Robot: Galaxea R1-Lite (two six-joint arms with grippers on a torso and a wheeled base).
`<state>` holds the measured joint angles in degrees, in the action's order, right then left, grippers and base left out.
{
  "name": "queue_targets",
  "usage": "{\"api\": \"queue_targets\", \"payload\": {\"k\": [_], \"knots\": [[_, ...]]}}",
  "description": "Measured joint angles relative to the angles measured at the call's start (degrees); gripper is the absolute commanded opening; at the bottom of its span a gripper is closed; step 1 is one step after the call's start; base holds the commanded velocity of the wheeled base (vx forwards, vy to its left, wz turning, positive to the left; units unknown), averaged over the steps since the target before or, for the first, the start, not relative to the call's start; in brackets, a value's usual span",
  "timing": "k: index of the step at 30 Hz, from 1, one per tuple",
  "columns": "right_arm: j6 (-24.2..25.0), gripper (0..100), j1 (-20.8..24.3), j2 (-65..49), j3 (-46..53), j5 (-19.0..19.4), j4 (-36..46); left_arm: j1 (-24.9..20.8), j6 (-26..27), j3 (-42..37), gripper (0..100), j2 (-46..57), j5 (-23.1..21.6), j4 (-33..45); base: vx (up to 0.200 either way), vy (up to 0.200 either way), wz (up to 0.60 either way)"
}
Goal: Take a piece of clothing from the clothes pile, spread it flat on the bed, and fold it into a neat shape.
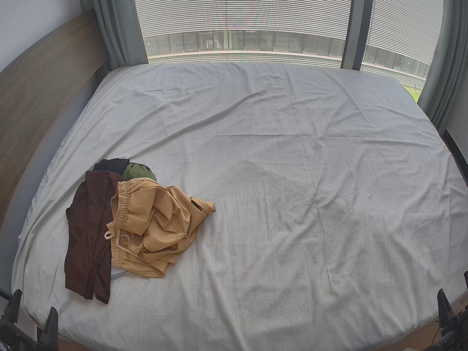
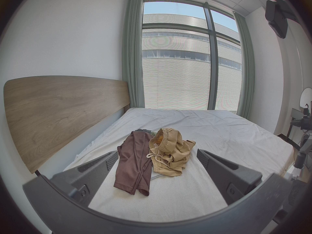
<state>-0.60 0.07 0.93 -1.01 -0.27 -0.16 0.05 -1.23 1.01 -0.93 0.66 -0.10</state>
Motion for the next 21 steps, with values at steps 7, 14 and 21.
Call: {"api": "queue_targets", "payload": {"k": [7,14,21], "knots": [[0.00,100,-0.05,0.00,0.00,0.02,0.00,0.05,-0.02,0.00,100,0.00,-0.04,0.10,0.000,0.000,0.00],[0.02,100,0.02,0.00,0.00,0.00,0.00,0.11,0.17,0.00,100,0.00,0.12,-0.39,0.000,0.000,0.00],[0.00,100,0.00,0.00,0.00,0.02,0.00,0.13,-0.60,6.01,100,-2.12,-0.66,-1.56,0.000,0.000,0.00]]}}
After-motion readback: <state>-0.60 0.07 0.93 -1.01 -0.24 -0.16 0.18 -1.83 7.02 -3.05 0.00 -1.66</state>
